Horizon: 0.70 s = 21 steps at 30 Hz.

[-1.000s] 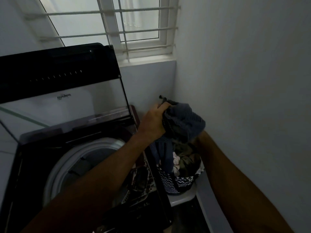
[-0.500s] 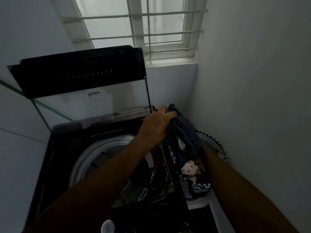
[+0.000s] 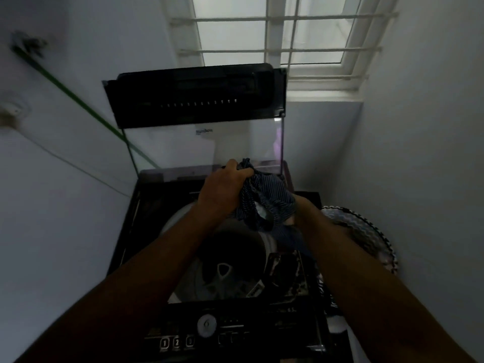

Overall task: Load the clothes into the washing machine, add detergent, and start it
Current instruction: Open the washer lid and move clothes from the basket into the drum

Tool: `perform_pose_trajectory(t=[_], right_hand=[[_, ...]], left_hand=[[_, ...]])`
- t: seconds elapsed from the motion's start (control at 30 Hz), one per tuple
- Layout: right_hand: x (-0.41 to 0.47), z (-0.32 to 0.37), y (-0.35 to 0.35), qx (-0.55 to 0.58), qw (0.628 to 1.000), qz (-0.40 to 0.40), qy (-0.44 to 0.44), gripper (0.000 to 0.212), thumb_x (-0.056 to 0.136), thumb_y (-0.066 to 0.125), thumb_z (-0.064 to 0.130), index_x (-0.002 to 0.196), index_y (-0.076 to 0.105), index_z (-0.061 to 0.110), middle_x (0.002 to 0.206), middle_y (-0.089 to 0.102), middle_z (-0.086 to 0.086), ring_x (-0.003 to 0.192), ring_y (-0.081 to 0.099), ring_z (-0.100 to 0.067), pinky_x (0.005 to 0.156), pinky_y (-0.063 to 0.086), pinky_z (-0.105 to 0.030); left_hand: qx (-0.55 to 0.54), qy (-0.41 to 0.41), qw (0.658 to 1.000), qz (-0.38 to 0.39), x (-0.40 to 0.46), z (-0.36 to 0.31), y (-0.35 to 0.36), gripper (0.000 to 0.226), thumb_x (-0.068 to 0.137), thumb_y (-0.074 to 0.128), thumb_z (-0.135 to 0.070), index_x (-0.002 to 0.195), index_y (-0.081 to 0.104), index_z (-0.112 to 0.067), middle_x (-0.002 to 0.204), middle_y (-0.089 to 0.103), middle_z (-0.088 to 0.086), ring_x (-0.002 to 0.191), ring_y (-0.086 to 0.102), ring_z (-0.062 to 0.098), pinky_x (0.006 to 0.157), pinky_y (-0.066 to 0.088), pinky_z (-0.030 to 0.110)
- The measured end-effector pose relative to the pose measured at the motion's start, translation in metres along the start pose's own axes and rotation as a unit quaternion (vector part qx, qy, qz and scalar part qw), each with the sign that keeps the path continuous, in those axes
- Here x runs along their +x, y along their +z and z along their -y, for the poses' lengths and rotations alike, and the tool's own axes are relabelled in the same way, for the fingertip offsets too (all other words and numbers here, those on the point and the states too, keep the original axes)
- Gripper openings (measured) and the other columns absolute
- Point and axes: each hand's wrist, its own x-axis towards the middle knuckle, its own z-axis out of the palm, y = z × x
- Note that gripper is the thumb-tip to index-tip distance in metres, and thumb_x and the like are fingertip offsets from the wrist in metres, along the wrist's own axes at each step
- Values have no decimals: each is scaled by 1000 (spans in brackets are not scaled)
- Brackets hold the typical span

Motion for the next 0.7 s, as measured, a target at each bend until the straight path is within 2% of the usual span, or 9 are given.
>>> perform_pose_trajectory(t=[0.03, 0.1, 0.2, 0.27, 0.37, 0.5, 0.57, 0.63, 0.7], right_hand=[[5, 1, 9, -36, 994, 84, -52, 56, 103, 16, -6, 109, 69, 12, 94, 71, -4, 90, 65, -14, 73, 50, -20], [-8, 18, 54, -124, 974, 162, -100, 28, 105, 25, 4, 114, 51, -2, 85, 52, -9, 82, 52, -23, 63, 44, -20], [4, 3, 75, -117, 951, 234, -163, 34, 105, 32, 15, 102, 58, -6, 83, 49, -7, 76, 48, -22, 72, 41, -29], [-2, -1, 82, -132, 946, 233, -184, 28, 105, 33, 15, 111, 56, 1, 80, 51, -7, 71, 49, -20, 69, 43, -29], [-1, -11, 89, -126, 951, 203, -195, 24, 104, 36, 14, 100, 58, 4, 77, 52, -13, 67, 49, -20, 60, 48, -21], [91, -38, 113, -198, 924, 208, -252, 34, 86, 59, 27, 119, 64, 22, 120, 66, -11, 106, 64, -29, 92, 54, -38], [77, -38, 105, -258, 924, 172, -223, 33, 84, 55, 19, 115, 63, 11, 109, 67, -16, 90, 65, -31, 77, 57, -39], [32, -33, 91, -252, 929, 177, -204, 25, 90, 56, 11, 115, 56, 8, 99, 64, -18, 73, 60, -28, 60, 53, -34], [24, -29, 82, -235, 934, 190, -190, 23, 94, 56, 11, 117, 50, 12, 102, 62, -16, 76, 59, -26, 58, 53, -33]], left_hand=[[7, -18, 1000, 16, -8, 9, 4, 41, 88, 61, -36, 127, 50, -36, 116, 49, 10, 94, 61, 36, 76, 56, 46], [22, -44, 998, 48, -23, 21, 12, 47, 88, 62, -36, 132, 44, -35, 125, 44, 12, 103, 56, 39, 79, 53, 48], [20, -65, 994, 83, -47, 35, 31, 54, 90, 59, -31, 138, 36, -32, 134, 36, 15, 108, 52, 41, 83, 50, 49], [-15, -81, 991, 105, -58, 45, 52, 57, 90, 57, -35, 141, 33, -33, 140, 34, 17, 110, 53, 41, 87, 51, 46], [-102, -108, 979, 137, -71, 58, 81, 65, 85, 55, -44, 142, 28, -38, 145, 31, 17, 118, 52, 41, 95, 50, 49], [-95, -126, 964, 213, -78, 64, 104, 85, 85, 63, -35, 151, 9, -32, 157, 13, 19, 132, 40, 43, 105, 42, 52], [-79, -146, 945, 282, -78, 61, 111, 90, 86, 64, -32, 154, 5, -28, 157, 14, 20, 132, 40, 43, 105, 41, 52], [-92, -146, 929, 329, -74, 57, 114, 92, 81, 68, -33, 152, 11, -27, 149, 32, 16, 125, 48, 37, 100, 47, 50], [-105, -112, 926, 344, -66, 46, 112, 79, 79, 66, -34, 147, 27, -22, 135, 49, 13, 116, 55, 32, 93, 51, 47]])
